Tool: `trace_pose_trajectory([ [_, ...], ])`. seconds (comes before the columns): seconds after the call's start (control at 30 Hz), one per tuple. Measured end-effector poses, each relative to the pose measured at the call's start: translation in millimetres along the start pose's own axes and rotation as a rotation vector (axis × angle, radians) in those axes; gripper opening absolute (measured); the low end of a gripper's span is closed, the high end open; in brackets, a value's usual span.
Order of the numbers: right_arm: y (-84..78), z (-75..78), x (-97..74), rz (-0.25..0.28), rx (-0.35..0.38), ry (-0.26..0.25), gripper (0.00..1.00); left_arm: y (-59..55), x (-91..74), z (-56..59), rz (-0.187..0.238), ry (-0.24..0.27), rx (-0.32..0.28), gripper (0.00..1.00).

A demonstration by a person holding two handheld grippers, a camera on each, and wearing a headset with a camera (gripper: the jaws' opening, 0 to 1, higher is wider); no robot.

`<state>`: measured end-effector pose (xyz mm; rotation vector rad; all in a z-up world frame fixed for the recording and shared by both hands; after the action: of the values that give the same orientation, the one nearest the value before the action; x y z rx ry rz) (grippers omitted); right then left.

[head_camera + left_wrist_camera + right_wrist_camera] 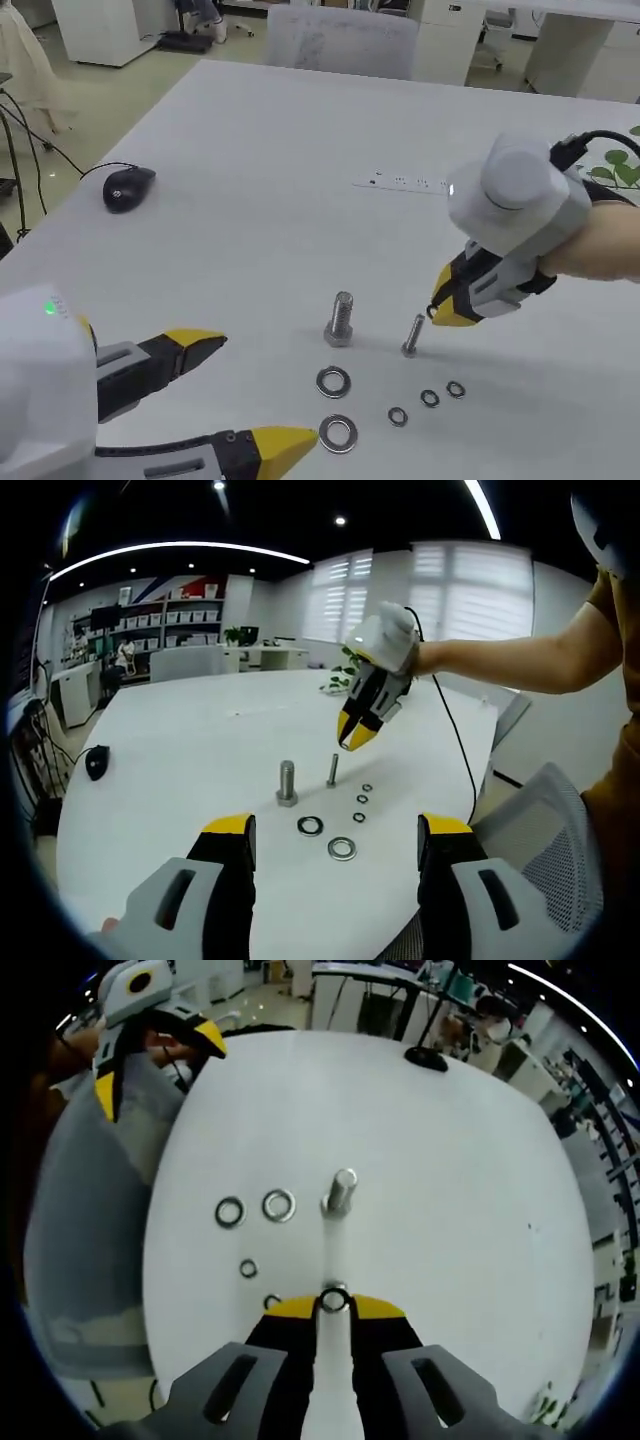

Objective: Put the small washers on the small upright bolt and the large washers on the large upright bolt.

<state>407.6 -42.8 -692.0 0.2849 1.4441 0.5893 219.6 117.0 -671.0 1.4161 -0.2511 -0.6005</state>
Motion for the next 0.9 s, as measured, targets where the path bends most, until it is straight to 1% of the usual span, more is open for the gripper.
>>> trace_pose_trajectory([
  [0.2, 1.3, 1.4, 8.2, -0.008, -0.008, 0.015, 0.12, -1.6, 0.6, -1.8, -0.003, 0.006, -0.007, 0.65],
  [0.37, 0.9, 3.5, 11.1, -0.014, -0.011, 0.019, 0.12, -2.0, 0.6, -2.2, -0.004, 0.007, -0.010, 0.65],
  [0.67, -5.4, 6.5, 19.4, -0.030, -0.017, 0.034, 0.12, -1.9, 2.0, -2.8, -0.004, 0.005, -0.011, 0.65],
  [0.9, -6.0, 5.5, 25.5, -0.042, -0.028, 0.046, 0.12, -2.1, 2.3, -2.7, -0.005, 0.005, -0.013, 0.65],
])
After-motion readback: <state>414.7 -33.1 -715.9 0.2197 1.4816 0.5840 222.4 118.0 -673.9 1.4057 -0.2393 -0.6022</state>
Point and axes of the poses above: the centre of the closed fingertips' face, and the gripper's own axes: x roughly forward along the fingers, z roughly to its right, y roughly out of its top, the point moved 6 cm from there along -x, roughly backward along the fingers, and after that the axes turned 11 degrees about z, right-handed, at the moved point
